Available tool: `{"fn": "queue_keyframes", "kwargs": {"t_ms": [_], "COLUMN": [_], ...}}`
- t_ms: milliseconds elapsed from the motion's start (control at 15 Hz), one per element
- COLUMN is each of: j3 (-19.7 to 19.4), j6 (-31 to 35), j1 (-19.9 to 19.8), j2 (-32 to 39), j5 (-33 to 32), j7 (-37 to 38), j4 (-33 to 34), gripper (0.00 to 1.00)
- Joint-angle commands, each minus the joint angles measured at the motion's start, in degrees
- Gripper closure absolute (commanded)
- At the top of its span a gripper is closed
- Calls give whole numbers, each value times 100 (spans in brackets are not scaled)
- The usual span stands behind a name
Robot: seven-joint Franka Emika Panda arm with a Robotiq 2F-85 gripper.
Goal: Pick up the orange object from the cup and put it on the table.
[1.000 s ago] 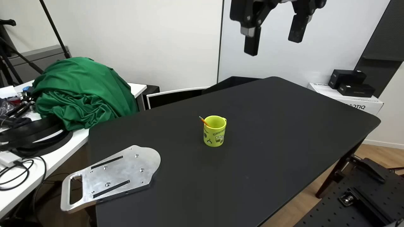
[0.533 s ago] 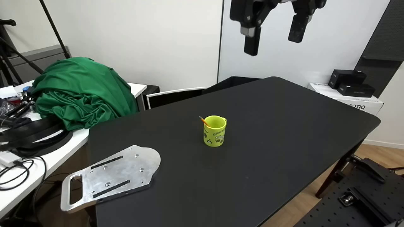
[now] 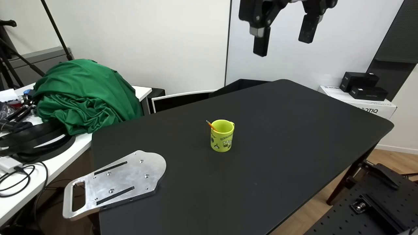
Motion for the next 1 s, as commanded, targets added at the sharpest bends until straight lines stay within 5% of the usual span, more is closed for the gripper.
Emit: {"fn": "queue_keyframes", "kwargs": {"t_ms": [0, 733, 933], "j3": [-147, -801, -1305], "j6": [89, 890, 900], "j1": [-143, -1037, -812], "j2": [116, 1351, 1964], "j5": [-208, -1229, -994], "j7": [-64, -206, -1350], "j4": [97, 750, 1230], "gripper": [0, 0, 0]}}
